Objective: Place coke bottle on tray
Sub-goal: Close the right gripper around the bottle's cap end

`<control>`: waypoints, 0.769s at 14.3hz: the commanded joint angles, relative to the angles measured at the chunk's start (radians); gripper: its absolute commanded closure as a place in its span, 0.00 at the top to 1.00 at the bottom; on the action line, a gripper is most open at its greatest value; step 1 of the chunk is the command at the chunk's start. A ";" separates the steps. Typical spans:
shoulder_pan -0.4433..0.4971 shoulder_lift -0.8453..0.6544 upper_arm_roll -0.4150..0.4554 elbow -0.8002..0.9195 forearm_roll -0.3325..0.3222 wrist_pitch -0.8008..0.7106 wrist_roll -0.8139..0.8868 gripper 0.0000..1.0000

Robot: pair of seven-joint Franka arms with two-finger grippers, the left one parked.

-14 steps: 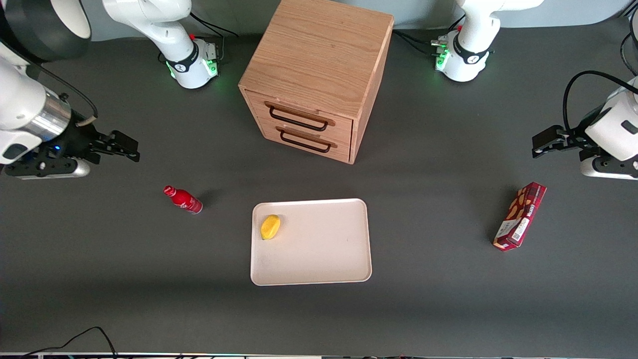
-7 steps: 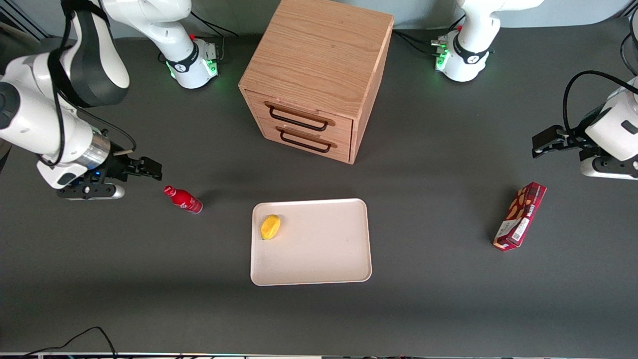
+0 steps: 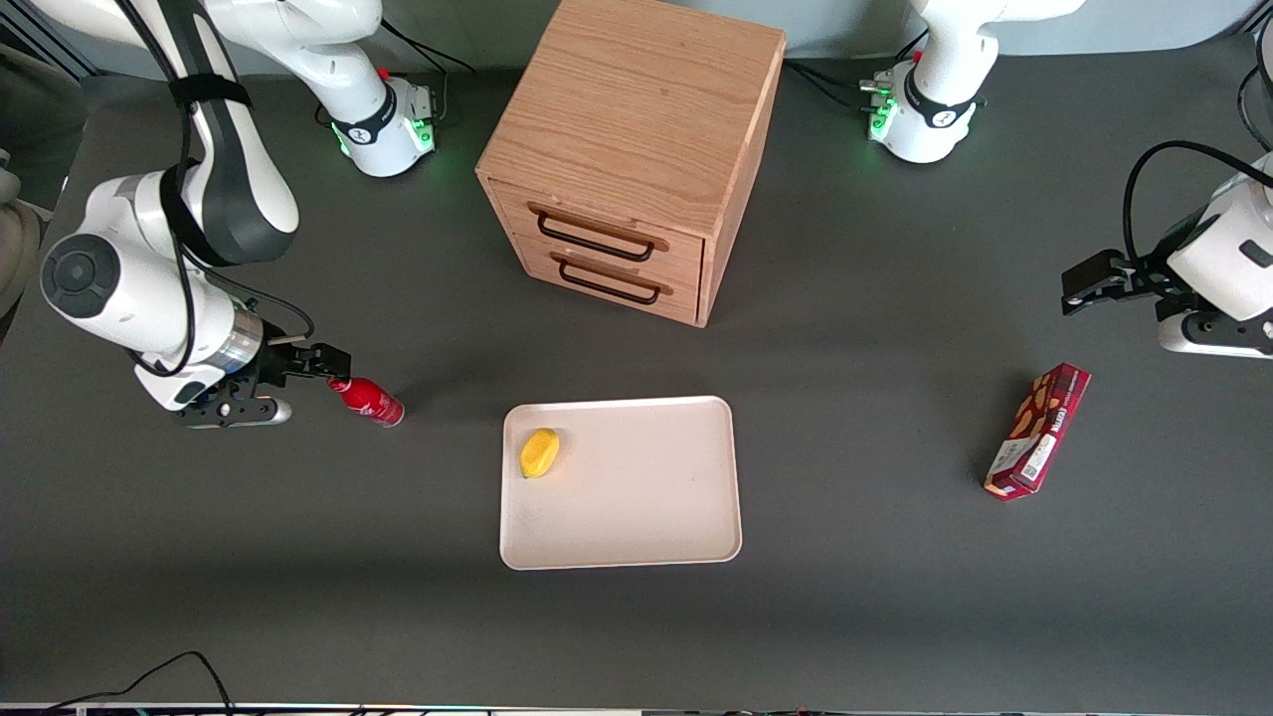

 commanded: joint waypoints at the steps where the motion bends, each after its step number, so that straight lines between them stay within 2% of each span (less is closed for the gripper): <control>1: -0.009 -0.010 0.001 -0.065 -0.019 0.075 -0.034 1.00; 9: -0.006 0.005 0.001 -0.145 -0.035 0.184 -0.038 0.99; 11: -0.006 0.004 0.001 -0.160 -0.035 0.204 -0.038 0.90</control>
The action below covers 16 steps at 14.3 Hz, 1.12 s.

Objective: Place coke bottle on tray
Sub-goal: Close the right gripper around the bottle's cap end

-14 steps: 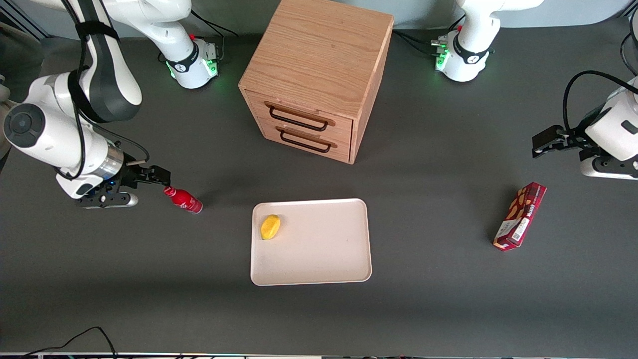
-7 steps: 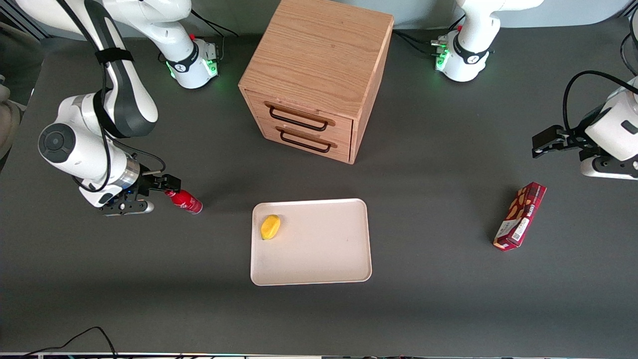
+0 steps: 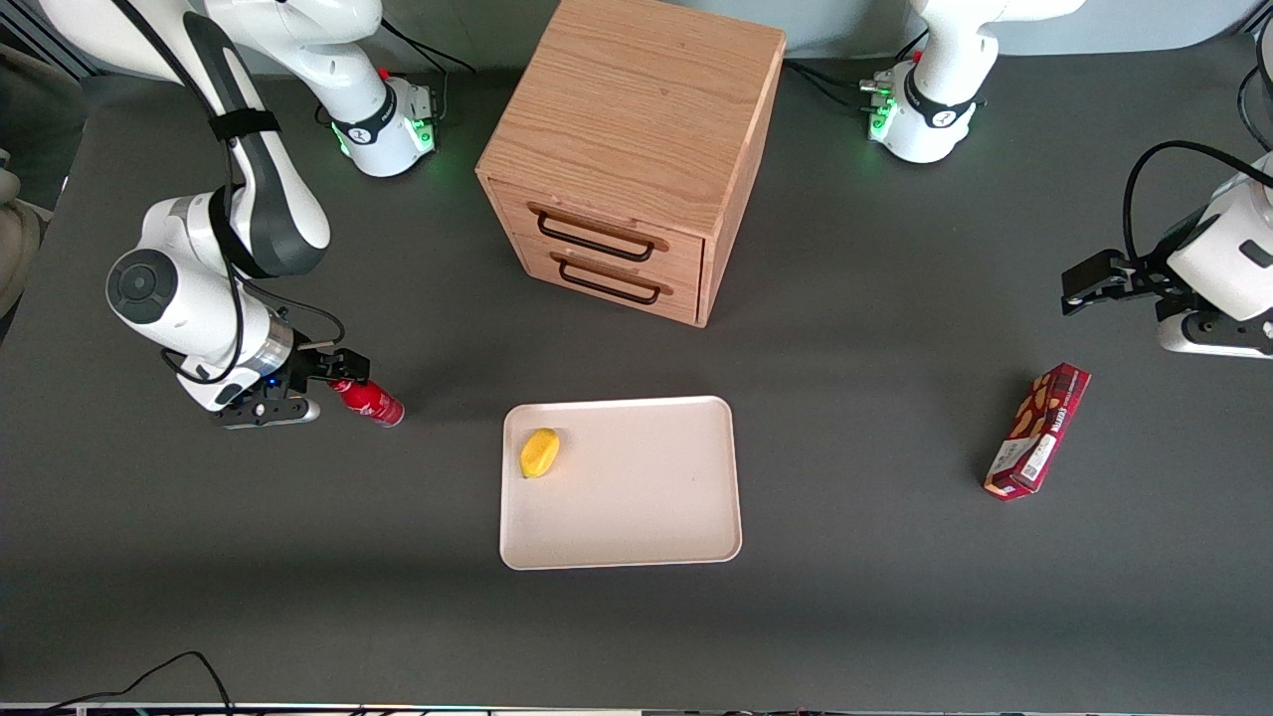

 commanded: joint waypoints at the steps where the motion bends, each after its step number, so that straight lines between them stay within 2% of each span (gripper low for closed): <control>1: -0.003 -0.012 0.001 -0.036 -0.016 0.035 -0.020 0.85; 3: -0.003 -0.015 0.001 -0.041 -0.016 0.041 -0.020 0.65; 7: -0.003 -0.017 0.001 -0.041 -0.016 0.041 -0.019 0.10; 8: -0.003 -0.017 0.001 -0.041 -0.016 0.041 -0.019 0.00; 13: -0.003 -0.032 0.001 -0.032 -0.016 0.031 -0.019 0.00; 16: -0.003 -0.048 0.001 0.036 -0.016 -0.072 -0.020 0.00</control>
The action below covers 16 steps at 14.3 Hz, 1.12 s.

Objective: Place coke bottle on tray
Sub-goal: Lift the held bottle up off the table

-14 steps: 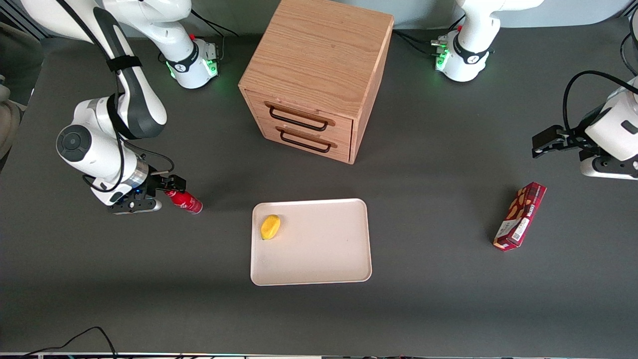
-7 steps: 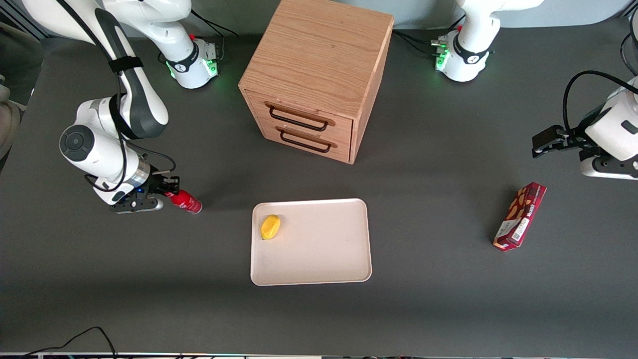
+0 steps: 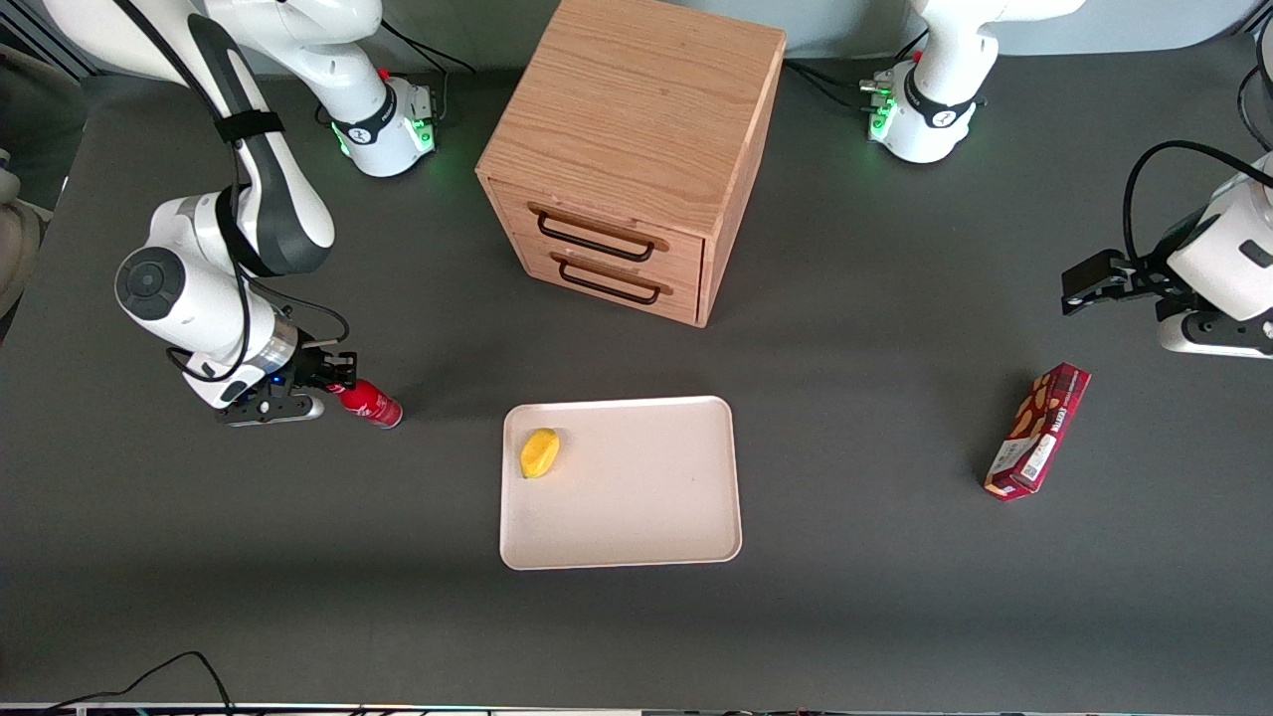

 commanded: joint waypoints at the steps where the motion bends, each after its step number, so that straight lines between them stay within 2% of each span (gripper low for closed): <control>1: -0.003 -0.040 0.001 0.072 -0.017 -0.115 -0.018 0.00; 6: -0.006 -0.067 -0.002 0.292 -0.015 -0.384 0.000 0.00; 16: 0.008 -0.022 -0.002 0.878 -0.014 -0.939 0.043 0.00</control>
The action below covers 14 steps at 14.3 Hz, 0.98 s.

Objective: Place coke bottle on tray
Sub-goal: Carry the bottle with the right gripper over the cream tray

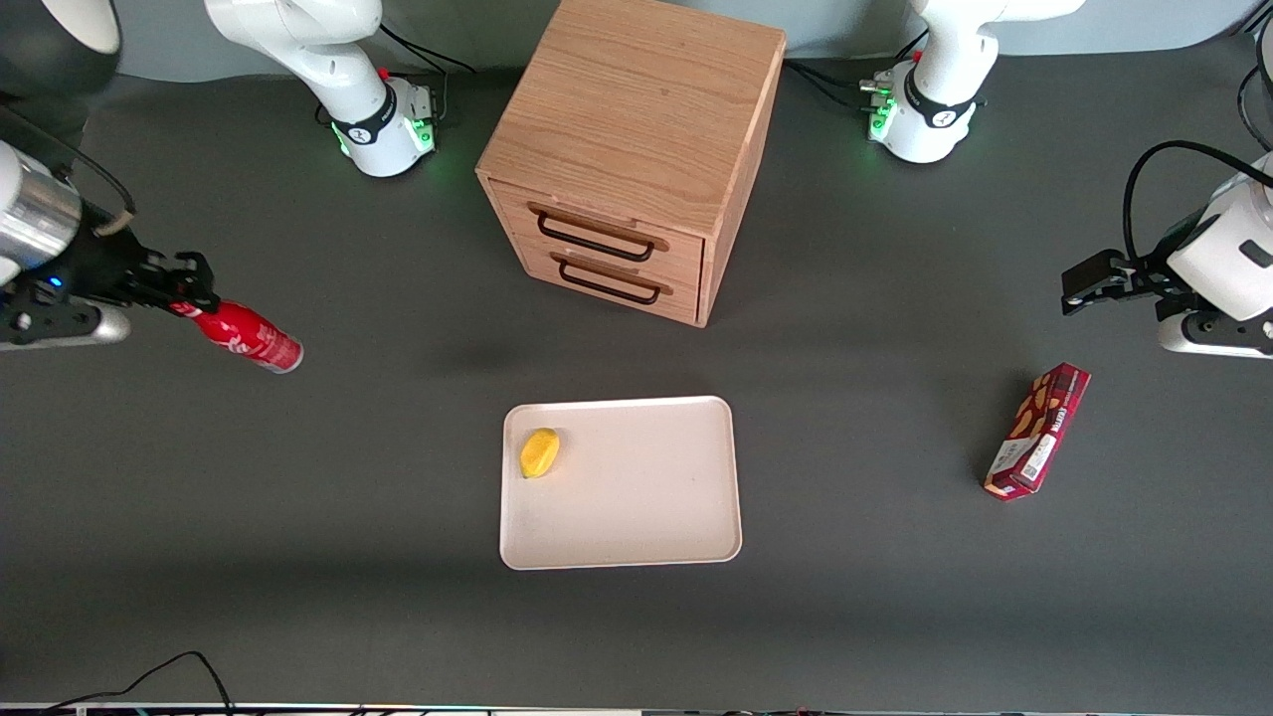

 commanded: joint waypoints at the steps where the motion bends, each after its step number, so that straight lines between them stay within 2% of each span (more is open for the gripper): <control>1: 0.010 0.058 0.001 0.185 -0.013 -0.129 0.027 0.00; 4: 0.023 0.075 0.012 0.199 -0.004 -0.129 0.094 0.00; 10: 0.252 0.208 0.028 0.204 -0.009 0.026 0.393 0.00; 14: 0.356 0.306 0.023 0.214 -0.007 0.167 0.466 0.00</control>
